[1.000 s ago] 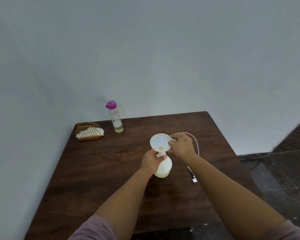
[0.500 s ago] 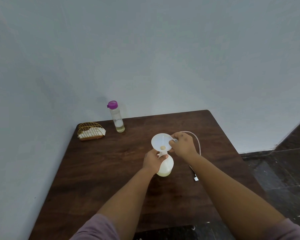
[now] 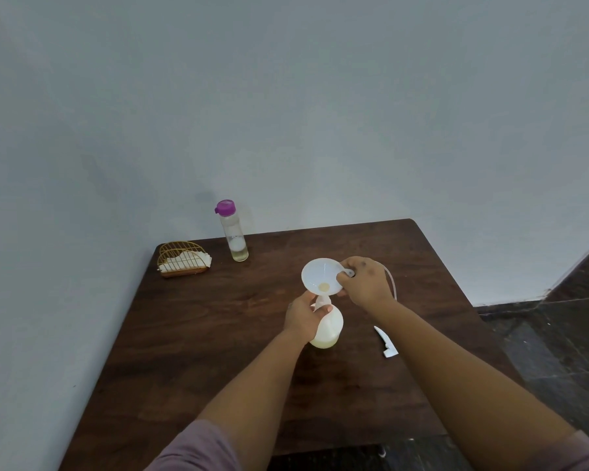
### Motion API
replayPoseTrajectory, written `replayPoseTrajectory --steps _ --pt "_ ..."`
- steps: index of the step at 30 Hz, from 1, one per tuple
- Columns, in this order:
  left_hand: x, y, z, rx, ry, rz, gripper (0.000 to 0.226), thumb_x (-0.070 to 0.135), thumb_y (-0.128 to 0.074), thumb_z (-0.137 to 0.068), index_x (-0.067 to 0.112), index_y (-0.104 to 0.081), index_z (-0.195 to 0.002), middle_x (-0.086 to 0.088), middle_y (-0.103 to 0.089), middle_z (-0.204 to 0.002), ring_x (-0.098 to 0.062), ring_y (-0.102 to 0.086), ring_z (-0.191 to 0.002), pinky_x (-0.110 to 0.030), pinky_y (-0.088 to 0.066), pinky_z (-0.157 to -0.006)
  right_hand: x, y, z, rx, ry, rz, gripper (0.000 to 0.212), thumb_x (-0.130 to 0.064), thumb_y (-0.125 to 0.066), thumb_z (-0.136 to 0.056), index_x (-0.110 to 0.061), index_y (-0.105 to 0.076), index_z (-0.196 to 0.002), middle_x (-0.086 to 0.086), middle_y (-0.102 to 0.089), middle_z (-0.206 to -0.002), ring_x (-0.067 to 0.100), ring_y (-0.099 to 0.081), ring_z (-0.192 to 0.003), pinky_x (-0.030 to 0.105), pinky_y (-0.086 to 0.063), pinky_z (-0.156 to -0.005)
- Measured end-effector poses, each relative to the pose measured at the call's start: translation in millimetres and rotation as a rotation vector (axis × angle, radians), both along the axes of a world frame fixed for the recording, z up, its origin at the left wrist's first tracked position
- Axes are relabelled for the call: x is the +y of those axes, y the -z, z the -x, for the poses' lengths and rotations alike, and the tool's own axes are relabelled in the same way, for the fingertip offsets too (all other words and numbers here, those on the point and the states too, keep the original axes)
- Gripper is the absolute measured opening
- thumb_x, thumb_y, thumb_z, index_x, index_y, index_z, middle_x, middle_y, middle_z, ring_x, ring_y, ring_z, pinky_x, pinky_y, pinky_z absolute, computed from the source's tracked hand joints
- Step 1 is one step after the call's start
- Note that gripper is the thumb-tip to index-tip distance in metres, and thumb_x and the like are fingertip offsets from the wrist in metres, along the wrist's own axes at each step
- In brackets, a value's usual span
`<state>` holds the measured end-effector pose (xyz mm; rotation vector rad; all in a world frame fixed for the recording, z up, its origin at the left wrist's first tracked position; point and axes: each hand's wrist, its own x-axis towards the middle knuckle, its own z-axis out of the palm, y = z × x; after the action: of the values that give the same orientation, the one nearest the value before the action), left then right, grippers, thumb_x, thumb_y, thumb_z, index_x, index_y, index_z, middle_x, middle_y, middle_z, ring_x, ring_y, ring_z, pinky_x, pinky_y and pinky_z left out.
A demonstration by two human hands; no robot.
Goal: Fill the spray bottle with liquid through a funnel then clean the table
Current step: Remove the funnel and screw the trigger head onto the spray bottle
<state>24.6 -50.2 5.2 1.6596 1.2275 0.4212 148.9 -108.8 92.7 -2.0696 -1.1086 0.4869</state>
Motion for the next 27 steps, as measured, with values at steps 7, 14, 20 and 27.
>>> replayPoseTrajectory --steps 7,14,20,27 --pt "-2 -5 -1 0.081 0.033 -0.041 0.045 0.029 -0.064 -0.093 0.022 -0.052 -0.136 -0.002 -0.057 -0.136 -0.023 -0.054 -0.121 -0.039 -0.046 -0.101 -4 2 -1 0.035 0.008 -0.035 0.028 -0.014 -0.058 -0.091 -0.007 -0.063 -0.117 0.008 -0.065 -0.113 0.009 -0.053 -0.067 0.002 -0.034 -0.042" --pt "0 -11 -3 0.108 0.048 -0.044 0.048 0.028 -0.065 -0.092 0.022 -0.05 -0.137 -0.002 -0.056 -0.139 -0.025 -0.053 -0.124 -0.038 -0.046 -0.102 -4 6 -10 0.11 0.062 -0.029 0.028 -0.018 -0.061 -0.088 -0.011 -0.065 -0.115 0.007 -0.065 -0.115 0.018 -0.066 -0.088 0.023 -0.058 -0.07" --pt "2 -18 -2 0.109 0.035 0.037 0.057 0.021 -0.076 -0.083 0.021 -0.05 -0.134 -0.001 -0.055 -0.138 -0.024 -0.052 -0.124 -0.039 -0.048 -0.101 -7 6 -11 0.388 0.071 -0.009 0.024 -0.014 -0.058 -0.092 -0.011 -0.063 -0.116 0.008 -0.064 -0.114 0.014 -0.071 -0.072 0.017 -0.055 -0.059" --pt "9 -61 15 -0.061 -0.205 0.06 0.033 0.006 -0.054 -0.096 0.017 -0.056 -0.128 -0.003 -0.059 -0.127 -0.017 -0.059 -0.108 -0.031 -0.053 -0.089 -5 -7 -13 0.611 0.076 -0.08 0.021 -0.017 -0.058 -0.094 -0.008 -0.064 -0.112 0.011 -0.067 -0.105 0.017 -0.072 -0.072 0.025 -0.059 -0.069"
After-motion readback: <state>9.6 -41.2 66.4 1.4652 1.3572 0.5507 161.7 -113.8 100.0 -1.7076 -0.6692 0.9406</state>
